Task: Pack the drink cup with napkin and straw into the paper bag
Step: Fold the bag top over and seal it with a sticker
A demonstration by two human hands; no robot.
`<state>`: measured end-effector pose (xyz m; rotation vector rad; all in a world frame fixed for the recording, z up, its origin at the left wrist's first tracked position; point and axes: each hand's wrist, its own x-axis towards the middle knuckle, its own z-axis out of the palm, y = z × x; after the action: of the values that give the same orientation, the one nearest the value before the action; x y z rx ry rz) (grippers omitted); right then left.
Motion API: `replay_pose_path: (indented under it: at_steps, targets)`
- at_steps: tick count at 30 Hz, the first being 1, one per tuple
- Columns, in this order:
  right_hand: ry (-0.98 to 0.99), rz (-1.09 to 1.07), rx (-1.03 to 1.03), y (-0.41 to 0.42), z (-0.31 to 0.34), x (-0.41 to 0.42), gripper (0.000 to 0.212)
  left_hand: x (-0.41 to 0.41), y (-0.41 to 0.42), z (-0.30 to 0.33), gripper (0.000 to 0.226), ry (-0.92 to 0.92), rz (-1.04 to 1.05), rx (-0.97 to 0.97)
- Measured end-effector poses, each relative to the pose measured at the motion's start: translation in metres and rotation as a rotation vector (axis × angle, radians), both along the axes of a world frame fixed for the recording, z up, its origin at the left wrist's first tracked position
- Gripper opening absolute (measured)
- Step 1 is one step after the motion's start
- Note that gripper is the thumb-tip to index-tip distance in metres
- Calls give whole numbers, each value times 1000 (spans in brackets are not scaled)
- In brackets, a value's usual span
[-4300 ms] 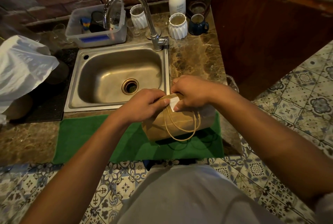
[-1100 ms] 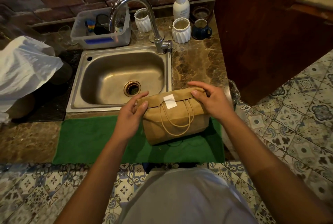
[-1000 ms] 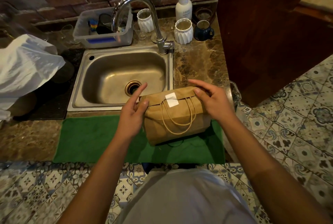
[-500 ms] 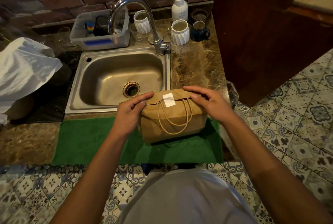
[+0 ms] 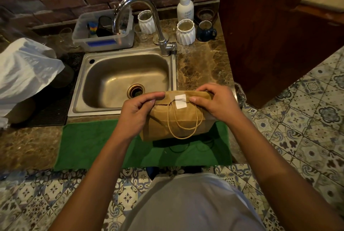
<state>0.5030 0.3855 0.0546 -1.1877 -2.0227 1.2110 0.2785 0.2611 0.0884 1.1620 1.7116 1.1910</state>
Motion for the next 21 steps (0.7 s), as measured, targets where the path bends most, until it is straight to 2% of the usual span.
replay_pose_path:
  at_steps: [3, 7, 12, 17, 21]
  targets:
    - [2, 15, 44, 1, 1, -1, 23, -1, -2, 3, 40, -22, 17, 6]
    - [104, 56, -87, 11, 5, 13, 20, -8, -5, 13, 39, -43, 62, 23]
    - [261, 35, -141, 2, 9, 19, 13, -9, -8, 24, 35, -91, 83, 64]
    - [321, -36, -87, -21, 17, 24, 36, -7, -6, 23, 35, -184, 79, 41]
    - [306, -117, -32, -45, 17, 31, 38, -7, -6, 19, 40, -227, 40, 18]
